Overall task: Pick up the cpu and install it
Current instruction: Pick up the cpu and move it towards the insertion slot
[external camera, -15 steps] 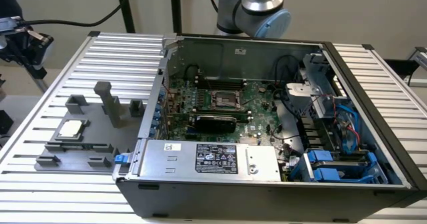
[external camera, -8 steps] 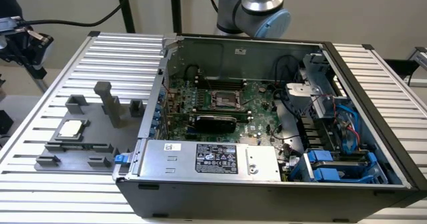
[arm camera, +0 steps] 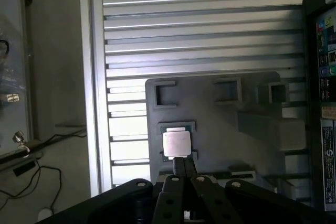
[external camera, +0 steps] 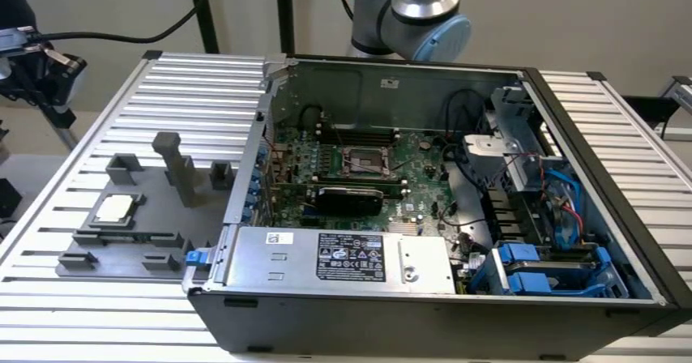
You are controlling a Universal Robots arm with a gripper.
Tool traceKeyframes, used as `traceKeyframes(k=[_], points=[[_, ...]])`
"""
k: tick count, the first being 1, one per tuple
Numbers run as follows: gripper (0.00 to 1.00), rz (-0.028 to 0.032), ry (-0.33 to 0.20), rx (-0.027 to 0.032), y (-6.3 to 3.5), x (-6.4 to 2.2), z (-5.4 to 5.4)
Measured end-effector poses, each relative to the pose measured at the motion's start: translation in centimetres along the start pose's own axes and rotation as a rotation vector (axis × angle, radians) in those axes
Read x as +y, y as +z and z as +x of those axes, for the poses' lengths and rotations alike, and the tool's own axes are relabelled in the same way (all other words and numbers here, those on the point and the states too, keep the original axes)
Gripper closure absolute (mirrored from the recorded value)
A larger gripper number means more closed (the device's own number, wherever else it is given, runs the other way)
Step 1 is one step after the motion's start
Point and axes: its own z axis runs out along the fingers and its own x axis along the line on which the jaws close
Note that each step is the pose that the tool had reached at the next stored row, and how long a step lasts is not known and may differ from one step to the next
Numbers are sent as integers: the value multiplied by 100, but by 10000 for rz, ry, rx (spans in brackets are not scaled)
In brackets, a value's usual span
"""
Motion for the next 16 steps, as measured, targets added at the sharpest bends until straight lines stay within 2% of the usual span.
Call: traceKeyframes(k=[2, 6, 9, 10, 11, 12, 15, 16], points=[[88, 0, 0, 0, 0, 0, 0], [64, 0, 0, 0, 0, 0, 0], [58, 0, 0, 0, 0, 0, 0], [47, 0, 0, 0, 0, 0, 0], [47, 0, 0, 0, 0, 0, 0], [41, 0, 0, 0, 0, 0, 0], [35, 0, 0, -1, 32, -3, 1], [29, 1, 0, 0, 49, -3, 1]])
